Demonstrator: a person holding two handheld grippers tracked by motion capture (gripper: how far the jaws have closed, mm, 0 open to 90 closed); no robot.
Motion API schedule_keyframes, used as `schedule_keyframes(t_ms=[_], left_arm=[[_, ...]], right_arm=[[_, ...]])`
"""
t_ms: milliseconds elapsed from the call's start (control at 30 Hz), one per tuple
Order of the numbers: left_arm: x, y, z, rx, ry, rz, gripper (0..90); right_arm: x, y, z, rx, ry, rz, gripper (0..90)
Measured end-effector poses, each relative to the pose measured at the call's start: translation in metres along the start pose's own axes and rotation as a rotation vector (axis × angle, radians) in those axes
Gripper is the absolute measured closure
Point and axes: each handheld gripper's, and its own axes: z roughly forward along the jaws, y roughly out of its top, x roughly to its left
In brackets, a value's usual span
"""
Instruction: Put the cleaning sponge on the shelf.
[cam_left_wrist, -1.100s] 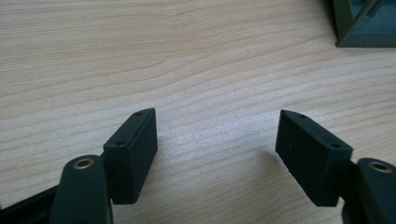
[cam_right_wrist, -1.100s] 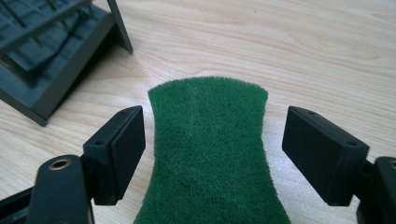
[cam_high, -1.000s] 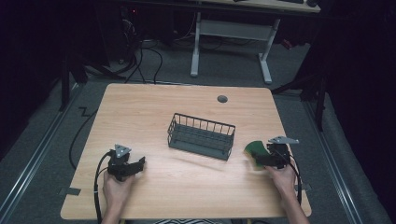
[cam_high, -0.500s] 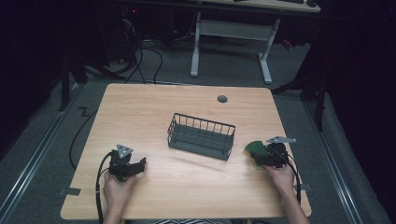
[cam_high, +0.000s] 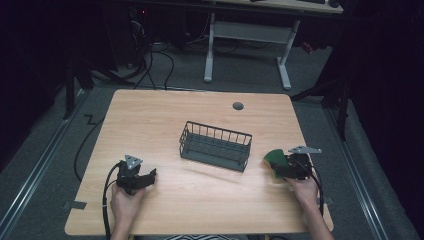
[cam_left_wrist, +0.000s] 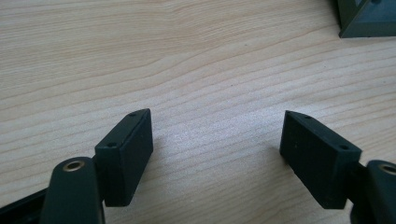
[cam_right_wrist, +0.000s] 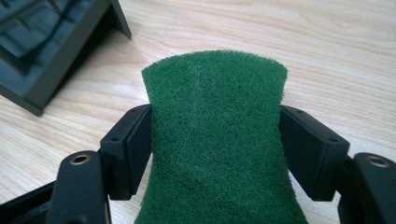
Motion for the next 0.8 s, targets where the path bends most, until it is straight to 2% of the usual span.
schedule_keyframes(t_ms=[367,667,800], left_arm=[[0.0,0.0,0.0,-0.001,0.0,-0.001,26.0],[0.0,0.0,0.0,0.0,0.0,0.0,26.0],[0.001,0.0,0.0,0.0,-0.002,-0.003,26.5]], right_arm=[[-0.002,0.001,-0.012,-0.041,0.018,0.008,30.3],[0.003,0.012,-0.029,-0.082,0.029,-0.025,30.4],[0.005,0.018,-0.035,-0.083,0.036,-0.037,30.4]])
